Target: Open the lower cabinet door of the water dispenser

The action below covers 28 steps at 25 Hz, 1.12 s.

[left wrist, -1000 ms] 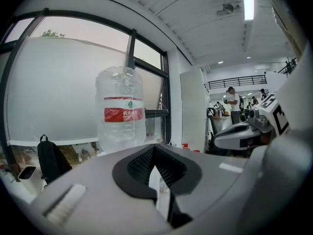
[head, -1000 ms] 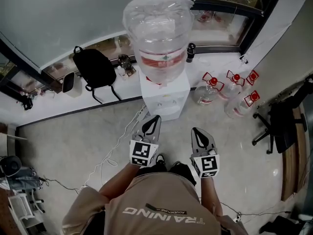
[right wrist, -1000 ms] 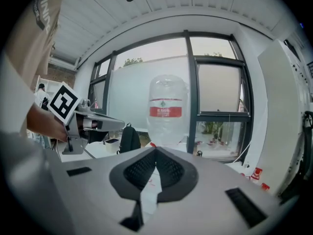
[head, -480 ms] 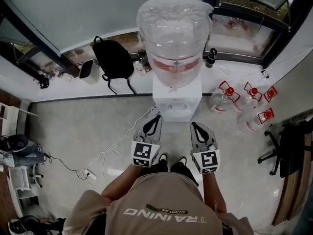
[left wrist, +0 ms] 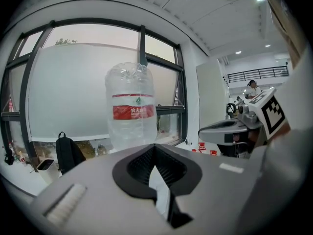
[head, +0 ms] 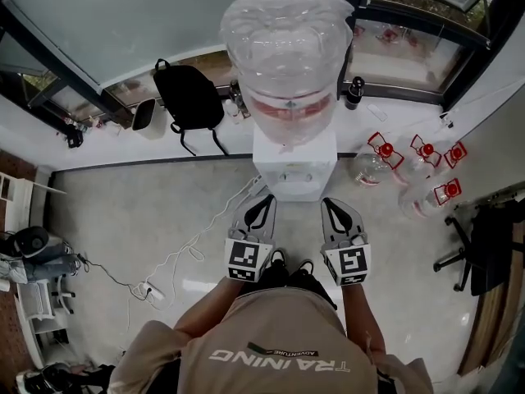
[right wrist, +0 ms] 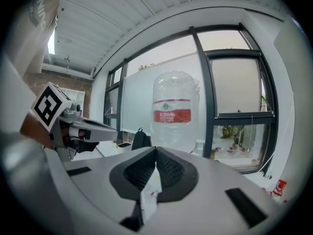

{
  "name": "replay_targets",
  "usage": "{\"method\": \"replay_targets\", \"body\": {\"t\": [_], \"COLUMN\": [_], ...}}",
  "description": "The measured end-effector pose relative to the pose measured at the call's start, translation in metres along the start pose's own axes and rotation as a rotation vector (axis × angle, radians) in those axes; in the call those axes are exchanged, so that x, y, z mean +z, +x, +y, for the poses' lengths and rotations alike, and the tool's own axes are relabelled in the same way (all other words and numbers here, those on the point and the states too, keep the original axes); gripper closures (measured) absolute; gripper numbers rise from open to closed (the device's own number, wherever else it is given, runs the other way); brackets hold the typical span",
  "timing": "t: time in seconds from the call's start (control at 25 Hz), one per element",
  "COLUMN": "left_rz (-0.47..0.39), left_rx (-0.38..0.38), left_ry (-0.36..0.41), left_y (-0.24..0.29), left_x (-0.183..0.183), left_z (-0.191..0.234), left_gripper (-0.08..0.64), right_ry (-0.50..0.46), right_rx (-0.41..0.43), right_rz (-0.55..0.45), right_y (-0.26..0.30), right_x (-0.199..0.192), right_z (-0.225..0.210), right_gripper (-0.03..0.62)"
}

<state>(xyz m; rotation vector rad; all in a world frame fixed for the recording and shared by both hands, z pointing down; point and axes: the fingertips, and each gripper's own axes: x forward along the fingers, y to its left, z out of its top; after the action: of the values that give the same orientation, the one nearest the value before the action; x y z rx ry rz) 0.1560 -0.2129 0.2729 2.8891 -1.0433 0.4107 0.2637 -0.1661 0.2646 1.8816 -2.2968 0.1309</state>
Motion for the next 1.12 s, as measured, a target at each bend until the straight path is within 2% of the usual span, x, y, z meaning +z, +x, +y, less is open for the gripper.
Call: {"method": "replay_targets", "body": {"t": [0.24,0.36,0.44,0.6,0.88,1.12], "left_rz": [-0.018,-0.020,-0.024,-0.034,-0.017,0.037], "left_rx": [-0.065,-0.086,-0.087,-0.067,-0.030,-0.013], "left_ry": [0.004,-0.007,-0.007,-0.033,-0.038,-0.054], "left_y": [0.009,0.015,0.019,0.014,-0.009,-0.009], "left_x": [-0.002,-0.010,-0.015,-0.015,-0.026,-0.067], "left_z": [0.014,0.028,0.037,0.047,0.032,-0.004], "left_gripper": [0.552,0.552,0.552,0.552,0.552,0.552], "right_ry": [-0.006,0.021,0.049,0.031,0.016,-0.036], "right_rx": [-0.063,-0.084,-0.089,-0.094,-0.066,-0.059], "right_rz": [0.038,0.051,0.061,0.045,0.068,0.054], "right_y": [0.010,0.020,0.024,0.024,-0.006,-0.032], "right_x": [-0.002,-0.004,-0.007,-0.007,-0.021,-0.066], "right_z": [0.003,0.005,0.007,0.012,0.022,0.009], "right_gripper": [0.581,0.581,0.581,0.581,0.581,0.581]}}
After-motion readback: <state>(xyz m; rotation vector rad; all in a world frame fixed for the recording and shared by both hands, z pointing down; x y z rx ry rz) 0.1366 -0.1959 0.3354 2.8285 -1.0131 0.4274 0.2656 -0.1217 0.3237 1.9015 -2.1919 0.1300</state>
